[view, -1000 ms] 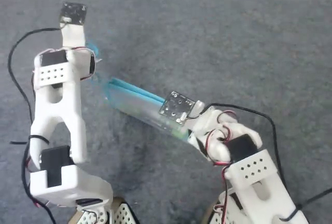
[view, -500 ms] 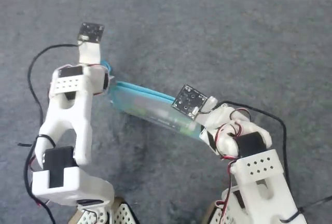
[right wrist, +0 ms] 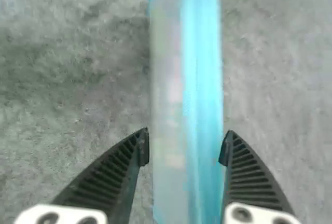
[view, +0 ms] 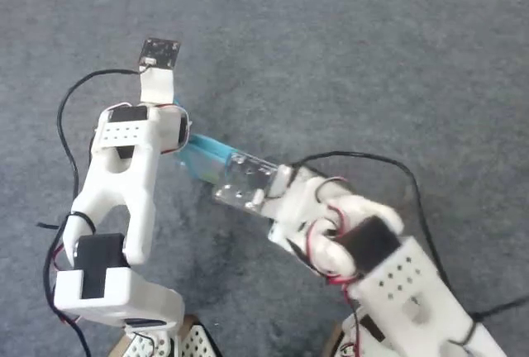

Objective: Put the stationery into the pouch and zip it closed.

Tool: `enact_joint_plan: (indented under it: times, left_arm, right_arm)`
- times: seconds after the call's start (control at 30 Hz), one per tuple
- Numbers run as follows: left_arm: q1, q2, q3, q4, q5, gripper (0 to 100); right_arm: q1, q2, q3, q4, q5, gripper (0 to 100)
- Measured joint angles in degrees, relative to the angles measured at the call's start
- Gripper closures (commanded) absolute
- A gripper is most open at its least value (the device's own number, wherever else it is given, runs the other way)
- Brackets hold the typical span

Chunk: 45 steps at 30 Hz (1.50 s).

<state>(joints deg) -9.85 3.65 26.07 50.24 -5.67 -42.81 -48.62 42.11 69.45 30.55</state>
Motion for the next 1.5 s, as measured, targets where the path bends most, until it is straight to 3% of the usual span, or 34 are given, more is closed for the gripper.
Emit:
enact_joint_plan:
  times: [0.2,0.7,0.83,0.97,1.27,1.5]
  left_arm:
    - [0.00,0.00,0.00,0.00,-0.09,99]
    - [-0.18,0.00,0.00,-0.09,0.62,99]
    - [-0.18,0.00,0.00,-0.09,0.62,99]
    - [-0.18,0.00,0.00,-0.09,0.62,99]
    - [-0.18,0.00,0.00,-0.09,0.62,99]
    - [0.70,-0.18,-7.56,5.10,2.20,99]
  right_arm:
    - [-0.44,13.45,-6.15,-3.96,-1.05,81.5]
    - [-0.88,51.43,-39.56,-3.69,-2.29,85.2]
    - [-0.88,52.40,-40.70,-3.60,-0.79,86.4]
    - [-0.88,52.92,-40.79,-3.60,0.18,99.7]
    - [-0.62,52.92,-41.93,-3.60,0.62,99.3]
    - [1.85,35.78,-38.51,-1.49,-3.52,99.3]
